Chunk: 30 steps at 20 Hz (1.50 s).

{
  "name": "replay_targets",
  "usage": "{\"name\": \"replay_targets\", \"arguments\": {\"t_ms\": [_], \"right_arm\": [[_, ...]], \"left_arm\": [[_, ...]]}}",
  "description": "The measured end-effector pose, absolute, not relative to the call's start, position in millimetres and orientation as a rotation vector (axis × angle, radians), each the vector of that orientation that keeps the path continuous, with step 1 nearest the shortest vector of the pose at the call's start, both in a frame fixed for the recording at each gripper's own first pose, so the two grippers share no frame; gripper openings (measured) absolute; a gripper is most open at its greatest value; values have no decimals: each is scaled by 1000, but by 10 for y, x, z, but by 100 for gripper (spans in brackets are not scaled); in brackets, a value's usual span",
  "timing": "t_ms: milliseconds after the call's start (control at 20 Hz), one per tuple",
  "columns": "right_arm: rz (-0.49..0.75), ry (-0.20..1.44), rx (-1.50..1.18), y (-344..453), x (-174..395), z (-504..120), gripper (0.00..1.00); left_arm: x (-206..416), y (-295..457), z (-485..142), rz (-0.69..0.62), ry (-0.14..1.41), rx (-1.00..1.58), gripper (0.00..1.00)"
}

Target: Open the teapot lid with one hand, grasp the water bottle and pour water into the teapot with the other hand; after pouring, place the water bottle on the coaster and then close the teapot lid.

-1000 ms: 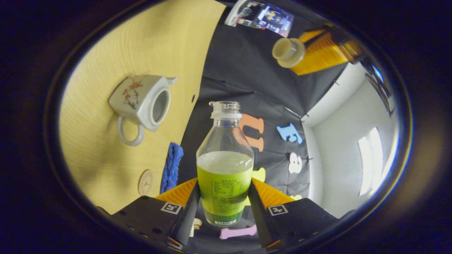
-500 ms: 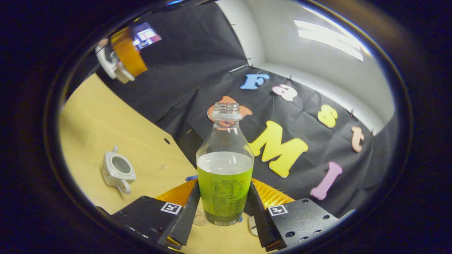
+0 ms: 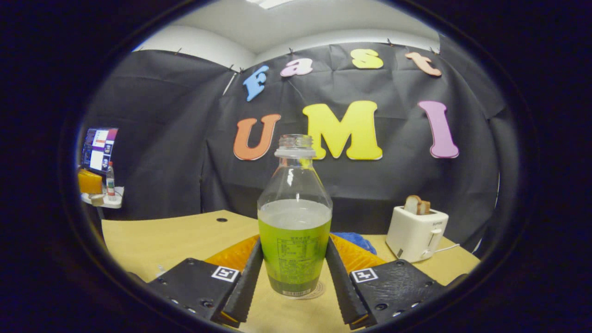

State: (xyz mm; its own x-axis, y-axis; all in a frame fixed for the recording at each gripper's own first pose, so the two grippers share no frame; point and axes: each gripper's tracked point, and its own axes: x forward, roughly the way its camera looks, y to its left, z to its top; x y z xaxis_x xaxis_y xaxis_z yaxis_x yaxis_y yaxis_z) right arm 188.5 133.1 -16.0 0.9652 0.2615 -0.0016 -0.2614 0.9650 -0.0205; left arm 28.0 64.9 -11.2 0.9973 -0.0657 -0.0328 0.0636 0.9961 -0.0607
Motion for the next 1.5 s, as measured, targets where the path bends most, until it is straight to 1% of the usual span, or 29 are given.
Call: {"name": "replay_targets", "arguments": {"t_ms": [50, 200, 350, 650, 700, 800, 850, 950, 1050, 1200, 1400, 1500], "right_arm": [[256, 24, -13, 1328, 1993, -218, 75], [224, 66, -24, 1342, 2283, -405, 75], [221, 117, -51, 1402, 2508, -654, 74], [199, 153, -21, 1265, 2696, -881, 73], [217, 168, -9, 1293, 2709, -920, 74], [254, 185, 0, 1366, 2677, -926, 77], [244, 175, -10, 1343, 2674, -887, 76], [237, 158, -20, 1315, 2641, -821, 84], [229, 151, -25, 1257, 2573, -771, 96], [214, 106, -31, 1080, 2341, -603, 97], [162, 47, -110, 743, 1869, -471, 96], [183, 43, -118, 662, 1558, -506, 96]], "left_arm": [[305, 626, -152, -64, 44, -59, 4], [352, 604, -283, -47, 80, -19, 5], [367, 519, -302, -67, 88, -6, 4], [412, 555, -381, -71, 111, -26, 4], [417, 573, -401, -67, 116, -29, 5], [414, 595, -410, -64, 122, -32, 4], [412, 598, -407, -63, 122, -33, 4], [414, 593, -412, -65, 121, -33, 4], [409, 577, -403, -71, 118, -30, 4], [415, 509, -350, -85, 96, -30, 4], [408, 315, -362, -137, 93, -52, 4], [435, 205, -383, -168, 92, -46, 4]]}}
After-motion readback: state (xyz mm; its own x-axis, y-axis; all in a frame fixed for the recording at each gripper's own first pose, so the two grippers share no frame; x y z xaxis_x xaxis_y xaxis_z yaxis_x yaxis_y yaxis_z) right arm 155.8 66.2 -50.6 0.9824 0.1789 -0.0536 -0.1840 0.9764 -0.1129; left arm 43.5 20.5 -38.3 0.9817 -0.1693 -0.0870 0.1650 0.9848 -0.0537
